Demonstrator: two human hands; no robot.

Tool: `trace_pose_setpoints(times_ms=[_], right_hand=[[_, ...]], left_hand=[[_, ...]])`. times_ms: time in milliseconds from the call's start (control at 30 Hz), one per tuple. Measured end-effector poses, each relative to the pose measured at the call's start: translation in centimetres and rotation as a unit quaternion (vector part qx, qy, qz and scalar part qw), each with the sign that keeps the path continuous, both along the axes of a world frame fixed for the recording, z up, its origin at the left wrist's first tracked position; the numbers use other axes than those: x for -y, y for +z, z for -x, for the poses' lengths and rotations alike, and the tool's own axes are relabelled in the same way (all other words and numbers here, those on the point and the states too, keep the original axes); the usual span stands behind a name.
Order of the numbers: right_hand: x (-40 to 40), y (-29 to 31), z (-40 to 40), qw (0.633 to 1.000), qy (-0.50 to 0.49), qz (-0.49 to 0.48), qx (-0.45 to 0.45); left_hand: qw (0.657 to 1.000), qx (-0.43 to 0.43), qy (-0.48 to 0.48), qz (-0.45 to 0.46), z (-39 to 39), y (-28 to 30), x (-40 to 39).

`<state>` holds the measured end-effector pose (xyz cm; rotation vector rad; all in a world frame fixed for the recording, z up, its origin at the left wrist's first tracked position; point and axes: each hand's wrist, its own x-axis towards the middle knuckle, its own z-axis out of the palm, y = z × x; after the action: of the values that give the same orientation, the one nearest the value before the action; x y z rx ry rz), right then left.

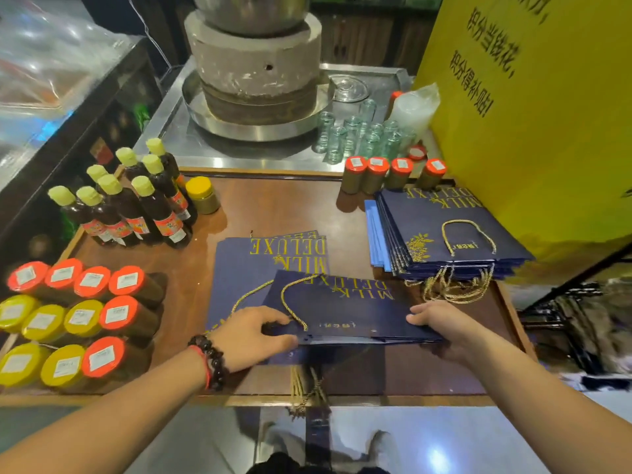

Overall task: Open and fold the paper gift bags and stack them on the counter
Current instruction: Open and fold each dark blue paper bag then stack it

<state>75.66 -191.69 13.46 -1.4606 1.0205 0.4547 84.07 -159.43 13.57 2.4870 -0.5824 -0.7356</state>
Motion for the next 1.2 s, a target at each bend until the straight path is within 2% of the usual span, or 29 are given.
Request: trace_pose_setpoints(times_ms=[100, 167, 233, 267, 300, 367, 400, 433, 467, 567, 700, 900, 1033, 1200], right_hand=[[3.4, 1.1, 1.7, 0.999, 0.028, 0.025, -0.031], [5.6, 2.1, 3.0, 0.996, 0.058, 0.042, -0.047], [7.6, 3.4, 4.1, 0.985, 0.139, 0.083, -0.06], [8.9, 3.9, 4.5, 0.966, 0.216, 0.129, -0.064], [10.1, 4.4, 4.8, 0.932, 0.307, 0.181, -0.067], [12.0, 5.7, 4.8, 0.843, 0.45, 0.285, -0.071], [12.7, 6.4, 4.6, 0.815, 0.48, 0.321, -0.056], [13.1, 7.1, 4.5, 0.805, 0.491, 0.332, -0.026], [13.4, 7.6, 4.3, 0.807, 0.499, 0.316, 0.019], [13.2, 8.3, 3.5, 0.846, 0.485, 0.175, 0.136], [11.8, 7.3, 2.2, 0.779, 0.584, 0.133, 0.184], [14.5, 6.1, 2.2, 0.74, 0.643, 0.127, 0.148], [15.5, 6.5, 2.4, 0.753, 0.628, 0.136, 0.141], [18.5, 6.9, 2.3, 0.747, 0.608, 0.241, 0.115]], left_hand=[[0.997, 0.049, -0.029, -0.053, 1.9, 2.5, 4.5], [0.981, 0.141, -0.086, -0.1, 3.4, 4.4, 7.6], [0.962, 0.209, -0.12, -0.125, 4.7, 5.6, 10.4], [0.953, 0.235, -0.131, -0.137, 5.3, 6.1, 11.7], [0.947, 0.251, -0.138, -0.148, 5.9, 6.5, 13.0], [0.941, 0.255, -0.143, -0.17, 7.0, 7.2, 15.6], [0.941, 0.249, -0.145, -0.178, 7.6, 7.6, 16.9], [0.943, 0.241, -0.145, -0.179, 8.1, 8.0, 18.1], [0.945, 0.233, -0.143, -0.179, 8.5, 8.5, 19.4], [0.951, 0.21, -0.134, -0.181, 9.8, 9.8, 22.7], [0.954, 0.196, -0.122, -0.19, 11.1, 10.6, 25.7], [0.955, 0.167, -0.107, -0.22, 11.3, 10.2, 26.1], [0.962, 0.134, -0.092, -0.22, 10.2, 9.7, 25.7], [0.969, 0.105, -0.098, -0.201, 8.7, 8.6, 25.5]])
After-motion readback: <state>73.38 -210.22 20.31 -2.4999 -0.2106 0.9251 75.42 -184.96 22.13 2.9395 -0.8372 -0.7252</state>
